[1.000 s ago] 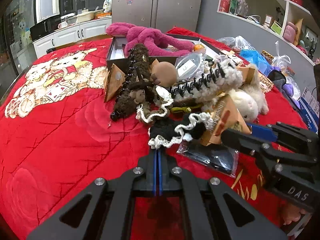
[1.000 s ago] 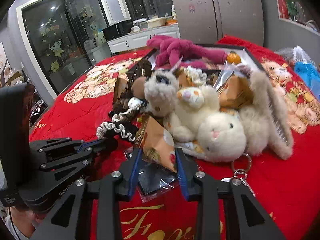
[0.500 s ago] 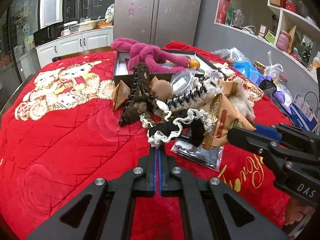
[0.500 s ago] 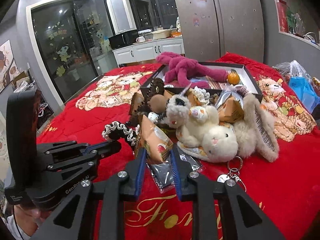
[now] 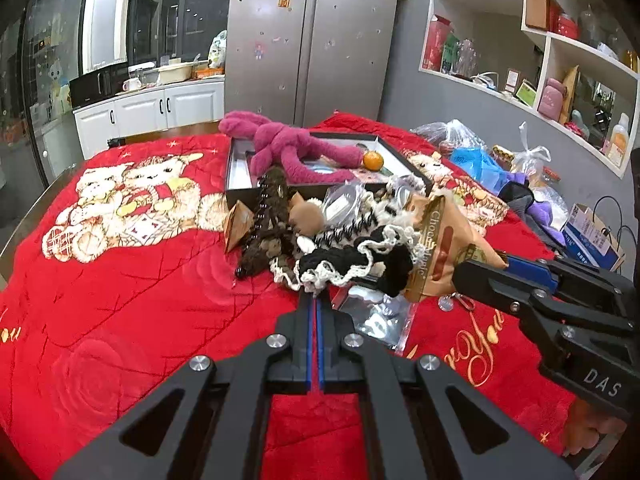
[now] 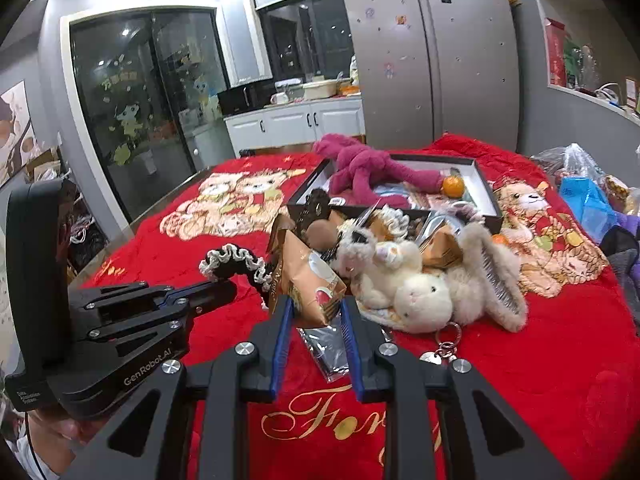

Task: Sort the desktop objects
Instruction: 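Carry the packet and scrunchie into the picture box and open both tools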

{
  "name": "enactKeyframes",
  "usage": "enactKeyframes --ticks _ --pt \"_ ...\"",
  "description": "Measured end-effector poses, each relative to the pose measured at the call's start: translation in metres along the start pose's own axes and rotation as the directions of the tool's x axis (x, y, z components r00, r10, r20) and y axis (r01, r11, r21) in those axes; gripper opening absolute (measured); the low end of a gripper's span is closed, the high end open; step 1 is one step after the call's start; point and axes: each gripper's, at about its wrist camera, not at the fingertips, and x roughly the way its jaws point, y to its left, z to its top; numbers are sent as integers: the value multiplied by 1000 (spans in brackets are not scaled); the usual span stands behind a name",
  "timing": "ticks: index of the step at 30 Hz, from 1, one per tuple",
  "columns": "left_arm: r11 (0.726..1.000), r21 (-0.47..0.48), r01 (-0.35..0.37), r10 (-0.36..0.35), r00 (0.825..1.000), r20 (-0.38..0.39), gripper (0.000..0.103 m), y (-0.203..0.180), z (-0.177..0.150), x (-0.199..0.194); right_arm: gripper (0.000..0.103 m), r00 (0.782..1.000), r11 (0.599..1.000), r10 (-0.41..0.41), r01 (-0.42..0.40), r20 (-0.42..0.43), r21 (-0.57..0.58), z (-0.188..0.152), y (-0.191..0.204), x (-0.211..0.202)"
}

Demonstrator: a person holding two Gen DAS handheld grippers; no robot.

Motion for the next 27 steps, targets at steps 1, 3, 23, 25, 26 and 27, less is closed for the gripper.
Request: enactKeyframes --ticks 1,3,23,25,26,27 --pt "1000 -2 1 -1 1000 3 1 0 2 -1 25 1000 1000 -2 2 7 1 1 0 -3" --pt "1000 -2 1 -1 1000 15 1 -2 8 -3 25 1000 1000 -8 8 20 5 5 -1 -8" --pt "997 55 -48 41 991 124 1 -39 105 5 25 991 998 -58 60 122 -11 81 -17 -17" --pt "998 50 -43 37 992 123 1 -38 113 9 25 991 998 -62 64 121 -8 88 -22 -15" --pt "998 47 -47 40 991 125 1 -37 117 11 25 991 998 -66 67 120 -6 90 -24 -14" --pt "998 44 -51 45 991 126 1 -36 120 13 25 991 998 -67 68 118 -7 94 -26 -13"
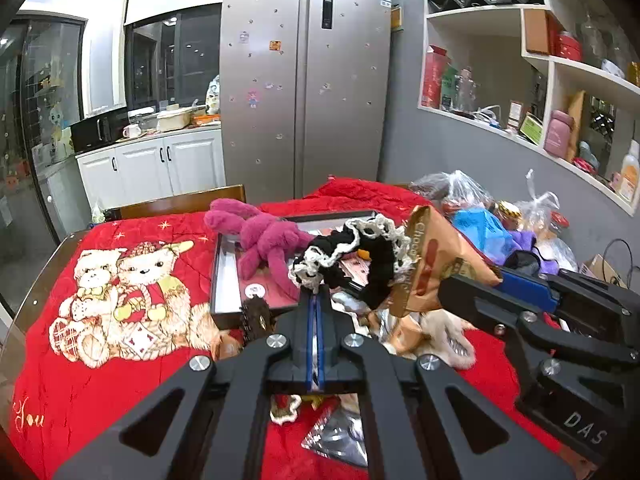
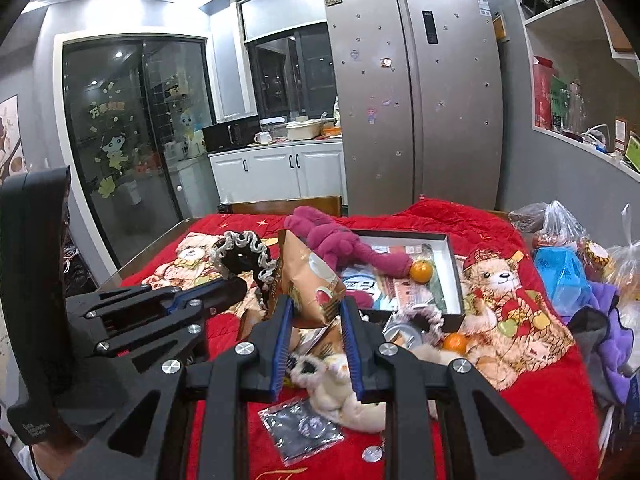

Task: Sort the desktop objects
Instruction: 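Carry the packet and scrunchie into the picture box and open both tools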

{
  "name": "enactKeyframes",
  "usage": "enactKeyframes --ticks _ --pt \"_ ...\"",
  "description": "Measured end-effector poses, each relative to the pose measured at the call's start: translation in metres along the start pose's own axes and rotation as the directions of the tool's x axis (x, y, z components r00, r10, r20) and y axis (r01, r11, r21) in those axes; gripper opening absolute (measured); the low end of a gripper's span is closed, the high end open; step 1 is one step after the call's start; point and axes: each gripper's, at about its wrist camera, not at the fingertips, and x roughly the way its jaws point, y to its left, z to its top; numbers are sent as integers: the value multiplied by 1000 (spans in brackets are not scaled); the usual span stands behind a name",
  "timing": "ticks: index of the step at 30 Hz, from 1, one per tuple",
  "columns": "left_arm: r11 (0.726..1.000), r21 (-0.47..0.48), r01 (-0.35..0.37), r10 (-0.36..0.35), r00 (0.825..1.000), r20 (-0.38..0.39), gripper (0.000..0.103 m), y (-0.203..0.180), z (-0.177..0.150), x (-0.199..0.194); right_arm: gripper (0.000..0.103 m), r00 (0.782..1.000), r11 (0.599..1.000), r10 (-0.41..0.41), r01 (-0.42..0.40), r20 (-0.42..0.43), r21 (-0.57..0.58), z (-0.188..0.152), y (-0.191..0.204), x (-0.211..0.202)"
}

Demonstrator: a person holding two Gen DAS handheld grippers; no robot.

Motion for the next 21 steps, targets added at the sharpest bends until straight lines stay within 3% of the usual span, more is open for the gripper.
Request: enactKeyframes --ticks 12,21 --pt "998 -10 -63 63 998 -31 1 20 34 61 24 999 1000 3 -3 -36 1 36 -16 47" --pt "995 -31 -93 89 990 -114 1 38 48 151 22 992 999 -20 15 -124 -43 53 -29 122"
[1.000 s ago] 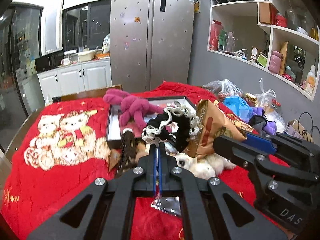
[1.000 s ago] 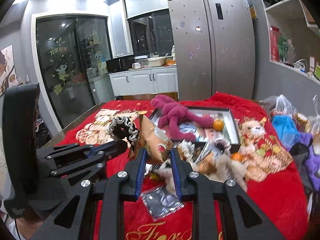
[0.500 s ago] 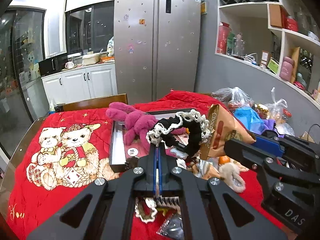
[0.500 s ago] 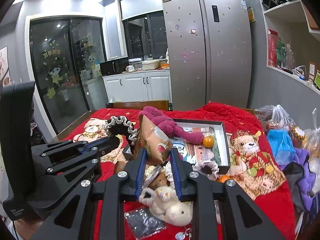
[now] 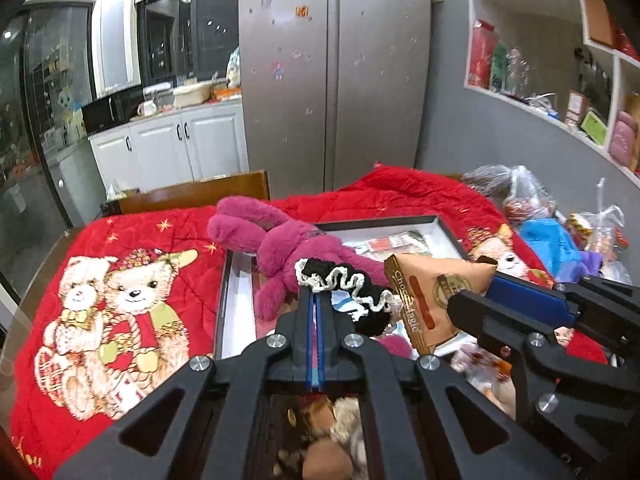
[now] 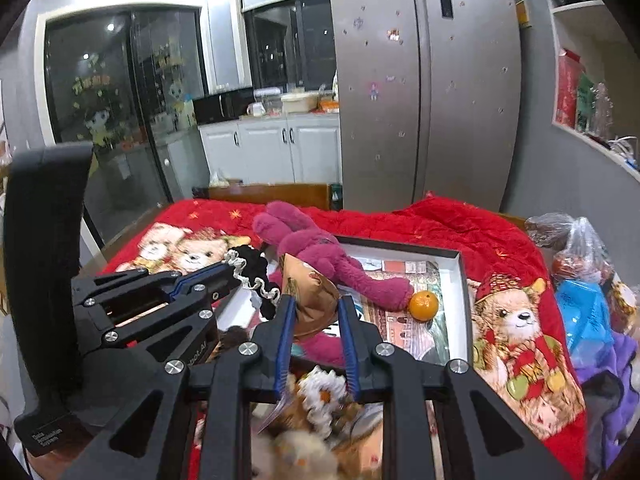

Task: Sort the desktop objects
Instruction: 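Carry the packet and scrunchie into the picture box and open both tools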

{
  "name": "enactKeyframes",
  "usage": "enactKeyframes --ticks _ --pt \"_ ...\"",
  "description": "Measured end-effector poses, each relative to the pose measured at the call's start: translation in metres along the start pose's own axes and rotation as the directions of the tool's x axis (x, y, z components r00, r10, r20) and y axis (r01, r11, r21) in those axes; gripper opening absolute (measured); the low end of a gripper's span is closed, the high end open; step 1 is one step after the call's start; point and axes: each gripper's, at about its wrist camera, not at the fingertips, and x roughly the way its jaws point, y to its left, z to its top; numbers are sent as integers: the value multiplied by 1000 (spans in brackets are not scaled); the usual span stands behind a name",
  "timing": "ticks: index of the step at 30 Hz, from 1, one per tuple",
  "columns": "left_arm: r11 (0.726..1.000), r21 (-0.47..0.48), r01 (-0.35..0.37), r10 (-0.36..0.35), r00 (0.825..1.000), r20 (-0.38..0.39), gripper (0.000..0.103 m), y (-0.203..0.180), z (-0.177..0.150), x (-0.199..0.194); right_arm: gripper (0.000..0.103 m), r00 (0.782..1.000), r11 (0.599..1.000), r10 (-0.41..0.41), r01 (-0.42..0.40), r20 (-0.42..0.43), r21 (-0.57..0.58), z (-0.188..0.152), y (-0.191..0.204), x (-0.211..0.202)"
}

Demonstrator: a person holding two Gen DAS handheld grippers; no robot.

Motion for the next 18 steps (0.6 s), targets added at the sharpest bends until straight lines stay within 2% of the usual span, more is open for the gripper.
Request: enactKeyframes --ticks 3,8,14,18 --pt "1000 -8 -6 6 999 -37 1 6 -2 29 19 999 1000 4 -4 -41 6 3 -10 32" --pt "1000 1 -23 23 996 -92 1 12 -10 68 18 996 1000 5 -5 -88 8 3 -20 68" --pt "999 11 -43 45 991 -126 1 17 -20 87 18 991 999 15 -11 -131 33 -1 -32 97" --pt "999 8 -50 50 989 -138 1 20 -22 90 18 989 999 18 -14 -145 29 -3 -33 101"
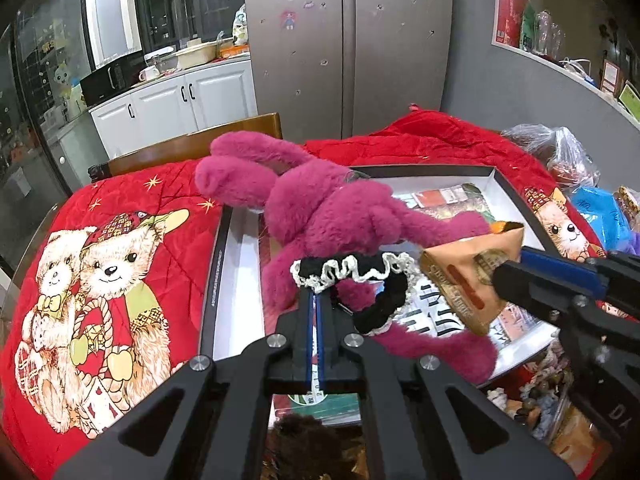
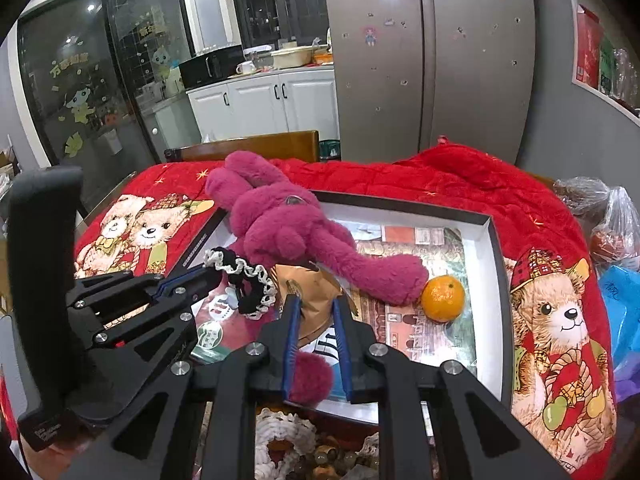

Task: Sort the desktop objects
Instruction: 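Carry the packet and scrunchie into the picture box and open both tools, then withdraw both open tools from the picture box back to the pile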

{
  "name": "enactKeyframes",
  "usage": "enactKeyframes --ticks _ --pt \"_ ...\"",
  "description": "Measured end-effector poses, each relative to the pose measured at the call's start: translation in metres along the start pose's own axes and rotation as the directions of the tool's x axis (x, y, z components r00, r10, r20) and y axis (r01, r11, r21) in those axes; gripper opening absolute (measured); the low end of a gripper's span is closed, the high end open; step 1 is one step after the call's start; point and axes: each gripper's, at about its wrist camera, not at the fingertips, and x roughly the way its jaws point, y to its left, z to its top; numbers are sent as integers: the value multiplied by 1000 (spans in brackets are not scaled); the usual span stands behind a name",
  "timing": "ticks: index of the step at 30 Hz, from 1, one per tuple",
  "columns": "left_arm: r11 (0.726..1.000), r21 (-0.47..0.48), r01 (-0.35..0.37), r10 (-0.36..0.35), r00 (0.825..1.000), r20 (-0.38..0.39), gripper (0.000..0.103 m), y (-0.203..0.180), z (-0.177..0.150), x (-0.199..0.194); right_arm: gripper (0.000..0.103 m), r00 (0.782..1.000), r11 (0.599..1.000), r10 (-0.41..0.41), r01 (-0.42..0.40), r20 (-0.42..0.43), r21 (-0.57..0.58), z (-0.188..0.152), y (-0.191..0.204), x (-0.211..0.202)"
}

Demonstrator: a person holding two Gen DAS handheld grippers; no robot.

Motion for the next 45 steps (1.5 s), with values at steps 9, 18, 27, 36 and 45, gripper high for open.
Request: enactKeyframes --ticks 9,18,27,36,45 --pt "1000 -30 10 -11 1000 -24 9 8 0 1 23 998 1000 -22 21 -60 -12 -2 1 5" --pt "989 43 -141 134 980 144 103 8 7 -35 73 996 998 -51 50 72 28 7 -8 -26" --pt "997 14 -81 78 986 144 102 17 12 -46 73 998 995 -20 14 65 96 8 -18 -34" --pt "1000 -14 5 -2 971 241 103 31 15 -127 73 982 996 -76 68 171 54 12 2 -97" --pt "1000 9 -13 8 929 370 103 45 -27 -245 80 937 989 -142 145 319 15 -13 38 -203"
